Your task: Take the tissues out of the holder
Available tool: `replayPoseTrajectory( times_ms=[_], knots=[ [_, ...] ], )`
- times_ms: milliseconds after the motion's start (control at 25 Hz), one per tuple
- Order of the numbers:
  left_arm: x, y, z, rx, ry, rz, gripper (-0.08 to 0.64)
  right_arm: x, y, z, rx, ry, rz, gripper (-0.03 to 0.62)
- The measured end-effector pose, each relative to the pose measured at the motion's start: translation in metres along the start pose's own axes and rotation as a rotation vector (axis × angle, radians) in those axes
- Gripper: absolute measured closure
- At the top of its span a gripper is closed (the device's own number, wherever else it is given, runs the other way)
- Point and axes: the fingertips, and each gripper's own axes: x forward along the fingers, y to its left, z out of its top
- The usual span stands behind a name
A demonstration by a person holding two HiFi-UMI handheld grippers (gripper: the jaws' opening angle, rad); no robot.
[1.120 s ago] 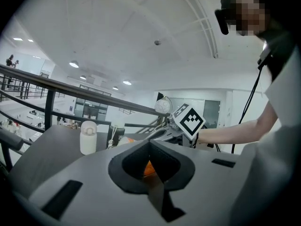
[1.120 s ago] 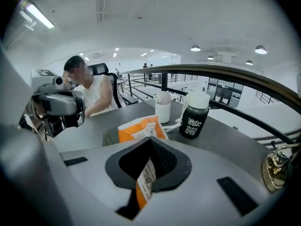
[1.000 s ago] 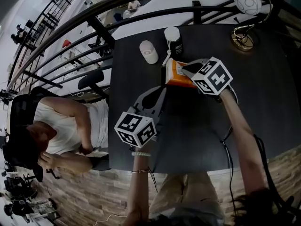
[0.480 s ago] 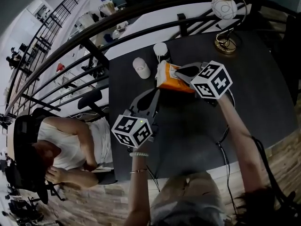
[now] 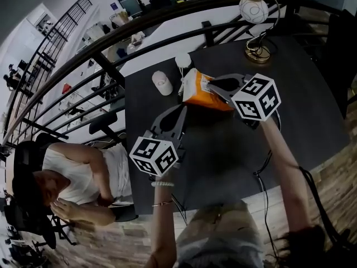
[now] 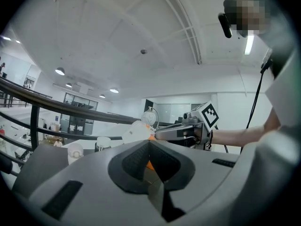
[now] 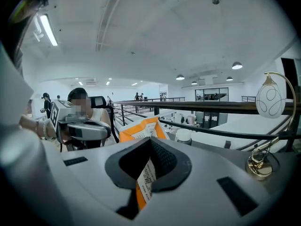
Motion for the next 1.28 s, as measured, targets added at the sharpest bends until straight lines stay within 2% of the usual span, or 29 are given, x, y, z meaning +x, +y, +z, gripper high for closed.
replayPoseTrajectory(
  times_ms=[360,560,920,1280],
  knots=[
    [-0.022,-0.023,-0.014,0.004,0.036,0.068,0.552,-0.027,0.016,-0.005,0.049,-0.074,0.052,0.580],
    [-0.030,-0.053,-0.025,-0.002,0.045,0.079,0.552,-0.054,0.032,-0.019,0.050,-0.071,0.081,0.580],
    [-0.035,-0.081,-0.064,0.004,0.085,0.079,0.552,-0.070,0.050,-0.064,0.104,-0.079,0.086,0.580],
    [-0.044,-0.091,-0.104,-0.057,0.137,0.082,0.552,-0.068,0.062,-0.106,0.153,-0.041,0.093,0.580]
  ],
)
